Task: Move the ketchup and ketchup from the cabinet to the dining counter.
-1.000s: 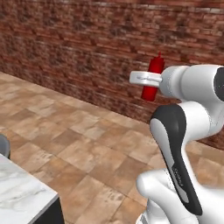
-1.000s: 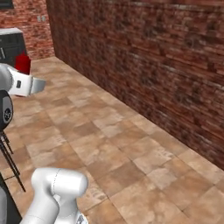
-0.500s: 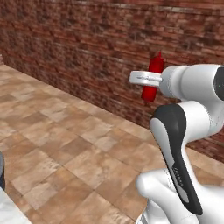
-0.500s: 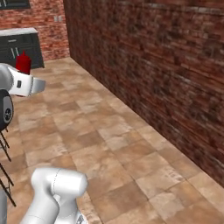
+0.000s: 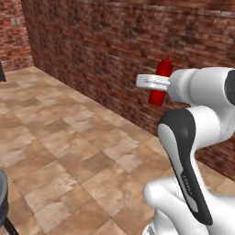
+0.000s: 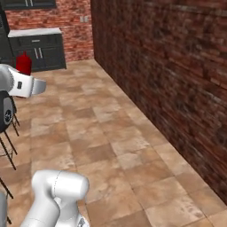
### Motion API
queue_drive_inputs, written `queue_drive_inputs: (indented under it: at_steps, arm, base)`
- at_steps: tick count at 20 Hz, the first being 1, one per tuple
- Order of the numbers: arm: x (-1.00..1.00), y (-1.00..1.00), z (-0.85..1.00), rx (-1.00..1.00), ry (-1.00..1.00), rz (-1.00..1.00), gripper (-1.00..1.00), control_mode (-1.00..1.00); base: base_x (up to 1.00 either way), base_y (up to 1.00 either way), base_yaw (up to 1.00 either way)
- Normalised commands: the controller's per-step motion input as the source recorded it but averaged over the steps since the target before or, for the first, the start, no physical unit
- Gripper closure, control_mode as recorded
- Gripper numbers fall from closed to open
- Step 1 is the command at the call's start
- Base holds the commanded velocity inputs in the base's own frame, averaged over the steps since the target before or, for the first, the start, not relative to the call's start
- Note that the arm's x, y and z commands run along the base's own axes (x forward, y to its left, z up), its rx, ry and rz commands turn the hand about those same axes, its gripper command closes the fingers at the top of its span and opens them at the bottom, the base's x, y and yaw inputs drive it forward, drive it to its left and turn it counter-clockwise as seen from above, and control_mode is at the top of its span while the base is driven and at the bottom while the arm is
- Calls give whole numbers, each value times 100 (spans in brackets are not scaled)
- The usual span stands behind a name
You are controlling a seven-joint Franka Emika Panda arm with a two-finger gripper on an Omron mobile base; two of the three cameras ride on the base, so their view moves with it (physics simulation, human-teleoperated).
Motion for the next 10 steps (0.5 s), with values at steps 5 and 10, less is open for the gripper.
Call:
queue_drive_inputs:
  at_steps: [5,10]
  arm:
    - [0,0,0,0,0,0,100,100]
    - [0,0,0,0,0,0,100,100]
  base:
    - [83,-11,30]
    - [83,-12,30]
